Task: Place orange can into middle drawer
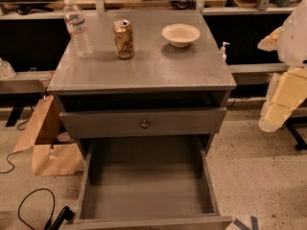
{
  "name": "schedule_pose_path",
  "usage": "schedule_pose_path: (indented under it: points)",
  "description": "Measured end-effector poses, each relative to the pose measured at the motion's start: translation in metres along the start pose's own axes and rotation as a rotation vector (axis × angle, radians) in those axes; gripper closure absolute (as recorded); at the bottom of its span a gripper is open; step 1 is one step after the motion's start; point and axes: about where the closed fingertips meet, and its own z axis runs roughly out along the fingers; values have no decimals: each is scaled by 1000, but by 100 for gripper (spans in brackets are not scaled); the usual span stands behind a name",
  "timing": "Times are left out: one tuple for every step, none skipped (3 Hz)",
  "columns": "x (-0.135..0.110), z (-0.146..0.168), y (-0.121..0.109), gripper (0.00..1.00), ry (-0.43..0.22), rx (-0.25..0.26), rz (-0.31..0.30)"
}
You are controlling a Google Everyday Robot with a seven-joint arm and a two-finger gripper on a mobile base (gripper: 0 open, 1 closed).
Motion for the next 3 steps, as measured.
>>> schedule_pose_path:
  points:
    - [0,0,0,0,0,0,0]
    - [-9,2,-18,0,-56,49,-19]
    - [-48,16,-87,0,-321,168,-29]
